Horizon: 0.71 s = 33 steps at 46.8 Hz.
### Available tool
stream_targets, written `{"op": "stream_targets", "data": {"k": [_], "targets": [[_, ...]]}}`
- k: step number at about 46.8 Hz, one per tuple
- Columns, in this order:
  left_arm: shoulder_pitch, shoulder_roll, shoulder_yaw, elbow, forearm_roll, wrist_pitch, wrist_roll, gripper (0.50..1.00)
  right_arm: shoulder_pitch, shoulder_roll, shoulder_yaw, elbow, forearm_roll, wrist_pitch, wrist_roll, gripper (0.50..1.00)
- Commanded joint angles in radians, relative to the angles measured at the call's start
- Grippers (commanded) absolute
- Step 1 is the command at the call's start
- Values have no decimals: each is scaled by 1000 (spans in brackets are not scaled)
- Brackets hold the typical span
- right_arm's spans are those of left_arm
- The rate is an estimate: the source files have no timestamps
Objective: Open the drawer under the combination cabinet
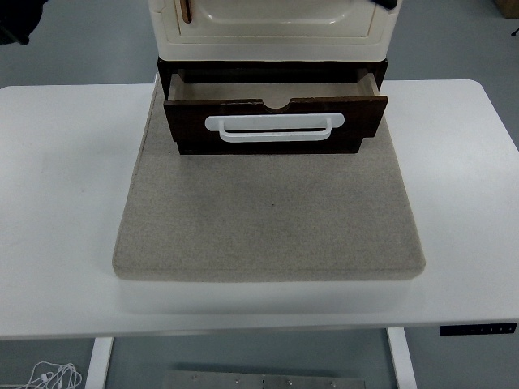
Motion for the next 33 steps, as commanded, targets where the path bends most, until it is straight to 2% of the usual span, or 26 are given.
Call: {"op": "stream_targets", "data": {"k": [1,6,15,24,29,33], "targets": [[1,0,-59,42,-1,13,-59,1000,0,0,0,0,0,-1,0,926],[-3,-9,-122,103,-12,48,-132,1000,0,0,0,0,0,1,0,926],[-6,-15,-289,224,-6,185,-162,1000,0,0,0,0,0,-1,0,928],[-28,-28,-324,384,-13,271,-248,1000,0,0,0,0,0,1,0,928],[-28,-26,-361,467,-25,344,-264,1000,0,0,0,0,0,-1,0,926],[-29,-26,-393,566,-42,358,-264,1000,0,0,0,0,0,1,0,928]]}}
